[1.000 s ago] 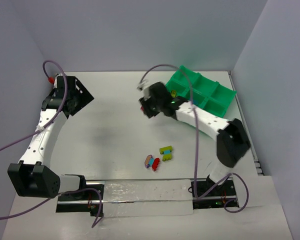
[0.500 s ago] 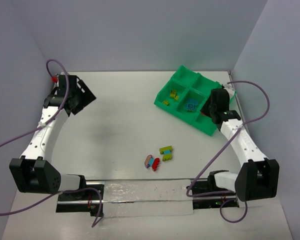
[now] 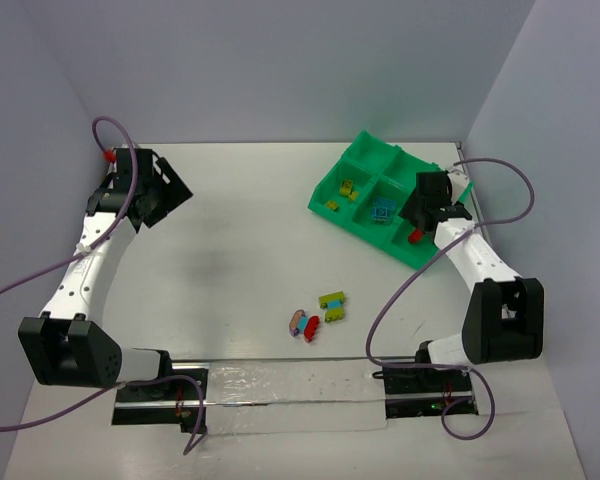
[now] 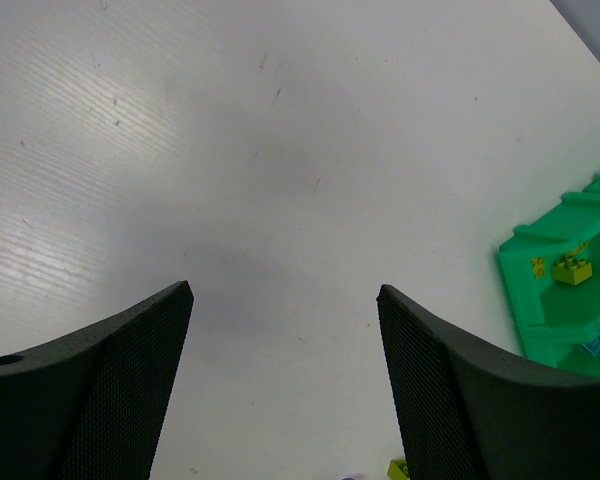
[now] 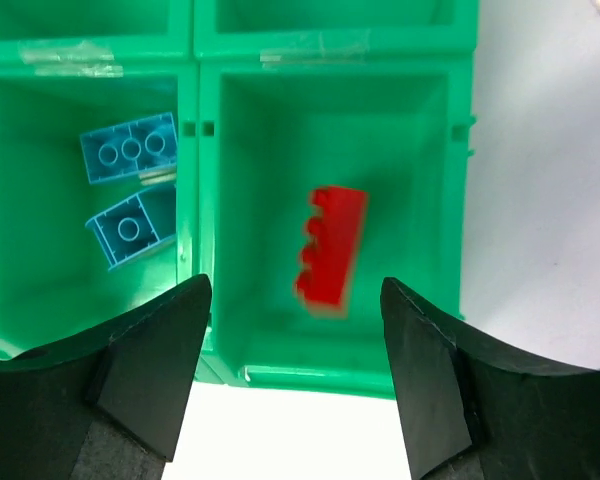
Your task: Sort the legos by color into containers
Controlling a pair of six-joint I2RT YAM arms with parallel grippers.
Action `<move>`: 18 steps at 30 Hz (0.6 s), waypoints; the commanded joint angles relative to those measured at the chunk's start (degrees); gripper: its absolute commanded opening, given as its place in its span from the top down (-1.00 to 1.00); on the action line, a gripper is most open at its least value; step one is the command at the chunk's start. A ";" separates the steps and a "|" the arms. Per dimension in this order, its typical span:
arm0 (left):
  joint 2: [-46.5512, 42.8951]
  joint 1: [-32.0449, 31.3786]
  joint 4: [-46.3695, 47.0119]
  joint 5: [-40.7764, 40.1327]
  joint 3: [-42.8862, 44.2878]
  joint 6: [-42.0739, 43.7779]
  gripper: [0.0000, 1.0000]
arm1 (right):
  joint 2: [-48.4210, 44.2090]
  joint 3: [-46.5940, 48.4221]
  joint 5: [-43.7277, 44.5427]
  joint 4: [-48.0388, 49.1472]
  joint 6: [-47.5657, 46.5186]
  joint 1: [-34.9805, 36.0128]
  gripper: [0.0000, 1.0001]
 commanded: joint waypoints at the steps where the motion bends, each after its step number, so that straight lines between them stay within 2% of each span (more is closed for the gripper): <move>1: -1.33 0.43 1.75 0.41 2.62 0.76 -0.65 | -0.63 3.64 4.49 1.59 -0.99 -0.41 -0.53; 6: -1.73 0.39 1.83 0.34 2.34 0.69 -0.65 | -5.47 2.37 3.06 1.03 -3.34 0.49 -0.53; 9: -1.81 0.37 1.80 -0.57 2.14 0.97 -0.65 | -11.06 0.69 -0.77 0.37 -6.04 5.09 -0.50; 11: -1.53 0.37 1.47 -1.44 2.18 1.17 -0.65 | -13.44 -0.44 -2.61 -0.86 -6.36 11.12 -0.49; 13: -1.24 0.37 1.32 -1.81 2.31 1.24 -0.64 | -14.49 -1.85 -3.69 -1.85 -6.82 21.22 -0.49; 18: -1.72 0.39 1.36 -1.68 1.76 0.93 -0.65 | -13.58 -4.87 -5.60 -7.82 -1.59 37.44 -0.50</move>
